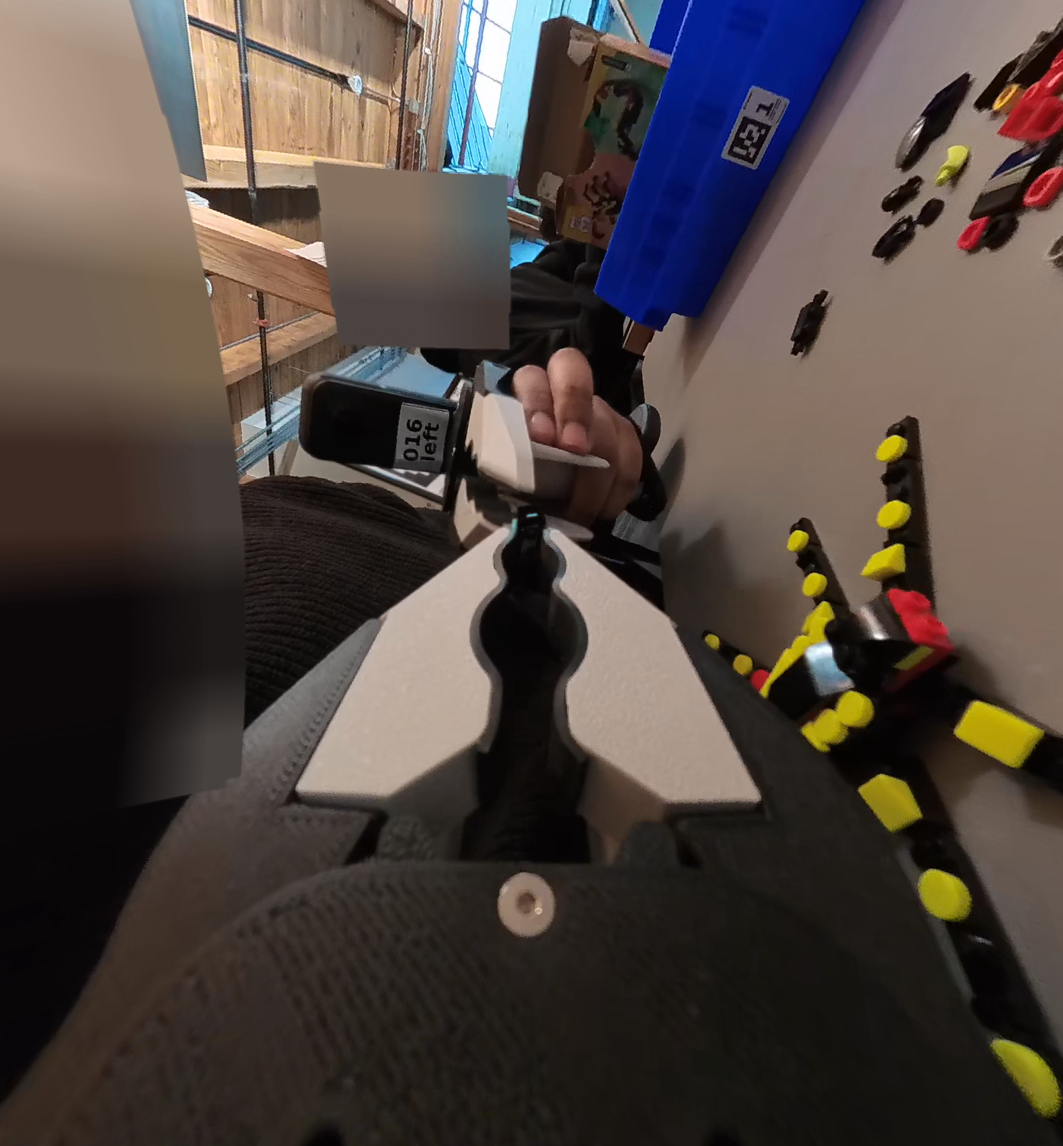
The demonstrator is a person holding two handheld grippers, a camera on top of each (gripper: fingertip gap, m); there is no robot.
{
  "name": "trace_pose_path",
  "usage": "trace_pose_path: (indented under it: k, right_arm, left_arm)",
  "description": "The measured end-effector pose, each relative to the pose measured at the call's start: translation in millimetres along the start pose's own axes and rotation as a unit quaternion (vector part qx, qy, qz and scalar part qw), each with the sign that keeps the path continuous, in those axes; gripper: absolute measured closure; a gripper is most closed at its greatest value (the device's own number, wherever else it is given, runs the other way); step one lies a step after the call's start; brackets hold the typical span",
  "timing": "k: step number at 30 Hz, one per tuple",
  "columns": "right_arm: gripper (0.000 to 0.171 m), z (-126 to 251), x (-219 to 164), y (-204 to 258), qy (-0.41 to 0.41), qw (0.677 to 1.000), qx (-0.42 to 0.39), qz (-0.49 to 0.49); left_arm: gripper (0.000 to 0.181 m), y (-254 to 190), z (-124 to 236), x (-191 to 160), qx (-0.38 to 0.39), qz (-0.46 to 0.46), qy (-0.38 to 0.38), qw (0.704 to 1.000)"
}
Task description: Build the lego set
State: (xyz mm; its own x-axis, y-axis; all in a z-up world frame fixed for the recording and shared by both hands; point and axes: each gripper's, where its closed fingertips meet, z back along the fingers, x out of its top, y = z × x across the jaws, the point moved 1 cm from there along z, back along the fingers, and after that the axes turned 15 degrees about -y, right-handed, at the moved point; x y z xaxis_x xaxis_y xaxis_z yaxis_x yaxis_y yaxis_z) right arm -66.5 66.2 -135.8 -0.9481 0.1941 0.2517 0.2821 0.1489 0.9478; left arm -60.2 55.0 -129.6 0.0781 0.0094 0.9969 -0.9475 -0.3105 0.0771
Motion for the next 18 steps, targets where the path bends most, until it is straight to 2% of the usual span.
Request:
trace_pose_path:
  k: [2, 14, 18]
  right_arm:
    - [0.167, 0.1, -0.6, 0.1, 0.003, 1.000, -0.001, 0.002]
    - [0.169, 0.5, -2.0, -3.3, 0.010, 0.999, -0.015, 0.049]
    - [0.167, 0.1, -2.4, -2.7, 0.005, 0.999, -0.003, 0.032]
  left_arm:
    - [0.178, -0.9, 0.4, -0.3, -0.003, -0.010, 0.003, 1.000]
    - [0.178, 1.0, 1.5, -4.0, -0.003, -0.012, 0.019, 1.000]
    - [0.179, 1.4, 1.8, -2.8, -0.002, -0.016, 0.016, 1.000]
